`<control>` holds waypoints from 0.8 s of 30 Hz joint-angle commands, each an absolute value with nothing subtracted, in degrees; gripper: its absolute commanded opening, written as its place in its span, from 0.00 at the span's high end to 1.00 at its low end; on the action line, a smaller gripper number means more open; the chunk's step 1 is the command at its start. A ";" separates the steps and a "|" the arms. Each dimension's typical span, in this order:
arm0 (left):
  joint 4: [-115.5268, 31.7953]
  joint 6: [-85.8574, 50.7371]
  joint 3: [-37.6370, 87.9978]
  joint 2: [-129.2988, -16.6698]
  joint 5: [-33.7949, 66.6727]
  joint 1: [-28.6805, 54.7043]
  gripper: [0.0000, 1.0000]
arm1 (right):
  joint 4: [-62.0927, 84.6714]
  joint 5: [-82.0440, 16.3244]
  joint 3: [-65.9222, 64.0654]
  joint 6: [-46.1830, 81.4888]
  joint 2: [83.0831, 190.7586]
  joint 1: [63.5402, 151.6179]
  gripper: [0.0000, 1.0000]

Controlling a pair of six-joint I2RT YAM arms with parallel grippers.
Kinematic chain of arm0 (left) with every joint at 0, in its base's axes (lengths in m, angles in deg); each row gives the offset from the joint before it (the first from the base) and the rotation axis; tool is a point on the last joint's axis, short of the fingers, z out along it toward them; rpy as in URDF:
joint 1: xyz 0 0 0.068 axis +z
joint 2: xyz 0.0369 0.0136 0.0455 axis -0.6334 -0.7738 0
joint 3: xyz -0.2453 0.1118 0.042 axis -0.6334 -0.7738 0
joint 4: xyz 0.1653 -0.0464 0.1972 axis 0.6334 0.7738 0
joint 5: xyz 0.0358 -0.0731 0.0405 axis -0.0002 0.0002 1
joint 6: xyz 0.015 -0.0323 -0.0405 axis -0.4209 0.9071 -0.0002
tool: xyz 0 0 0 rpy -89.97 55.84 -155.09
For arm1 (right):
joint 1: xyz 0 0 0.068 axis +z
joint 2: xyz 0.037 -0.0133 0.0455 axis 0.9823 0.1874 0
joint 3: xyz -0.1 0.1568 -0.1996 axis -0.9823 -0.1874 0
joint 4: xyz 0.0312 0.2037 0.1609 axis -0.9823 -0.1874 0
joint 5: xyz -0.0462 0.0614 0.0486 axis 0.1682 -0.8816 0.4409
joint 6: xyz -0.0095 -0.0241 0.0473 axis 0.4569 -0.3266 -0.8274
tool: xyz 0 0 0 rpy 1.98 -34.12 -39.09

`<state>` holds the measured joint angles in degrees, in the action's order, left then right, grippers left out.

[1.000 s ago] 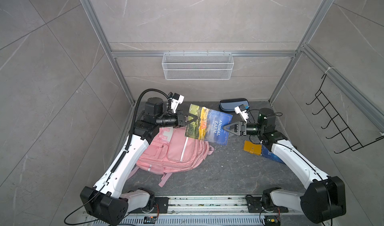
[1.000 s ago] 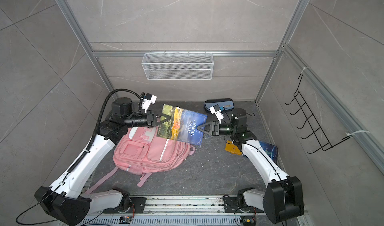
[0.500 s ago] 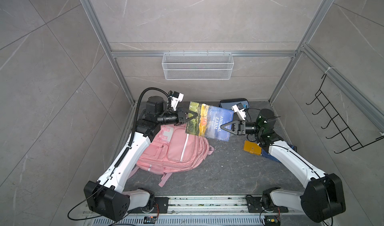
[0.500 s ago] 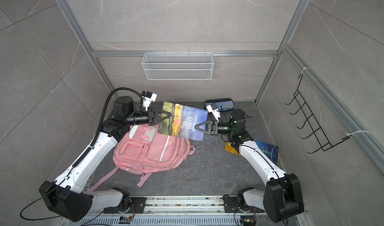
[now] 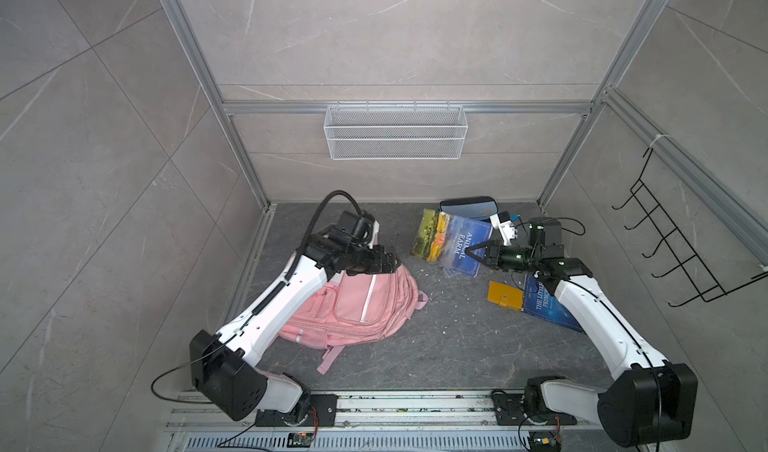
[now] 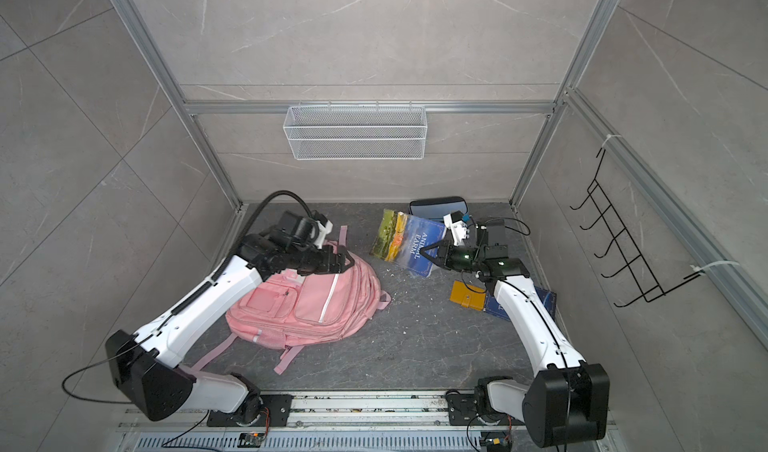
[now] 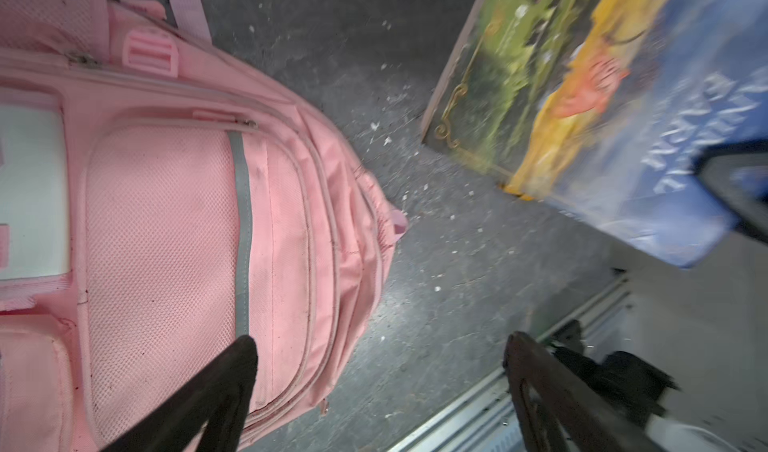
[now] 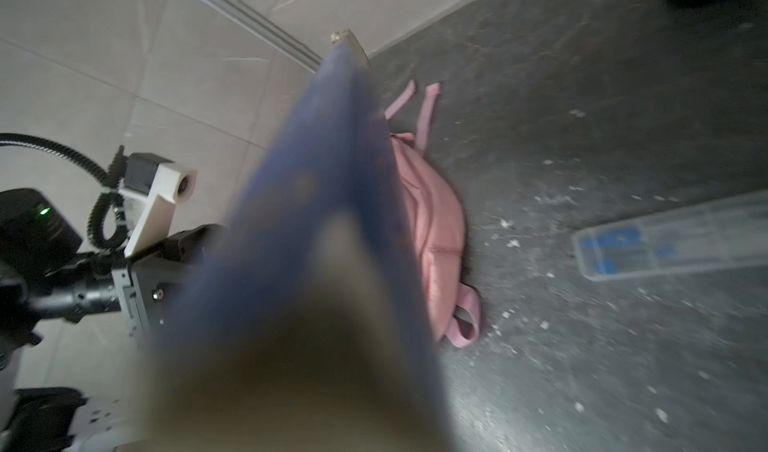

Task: Pack the student bag

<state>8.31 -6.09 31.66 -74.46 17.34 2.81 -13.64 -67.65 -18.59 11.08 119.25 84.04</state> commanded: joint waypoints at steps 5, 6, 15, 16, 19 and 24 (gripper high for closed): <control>13.94 -1.20 33.61 -87.26 36.62 -4.03 0.18 | -22.71 -58.97 -19.65 17.22 113.53 83.42 1.00; 14.81 -0.58 34.63 -89.05 38.85 -4.03 0.21 | -22.07 -58.91 -20.41 16.54 113.13 83.40 1.00; 14.39 -1.70 37.80 -101.01 45.35 -4.62 0.33 | -22.58 -59.46 -21.49 16.71 112.01 83.39 1.00; 14.14 -1.79 37.75 -101.58 45.65 -4.81 0.36 | -22.84 -59.49 -21.48 16.93 111.87 83.42 1.00; 13.82 -1.21 37.80 -102.55 45.48 -4.91 0.53 | -23.56 -59.60 -21.48 17.24 111.40 83.42 1.00; 14.44 -0.24 38.78 -97.66 44.30 -4.40 1.00 | -25.01 -60.27 -21.40 17.86 110.29 83.42 1.00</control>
<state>12.70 -1.33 36.77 -101.73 43.81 -5.12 -25.40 -58.75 -21.89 15.95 112.32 83.60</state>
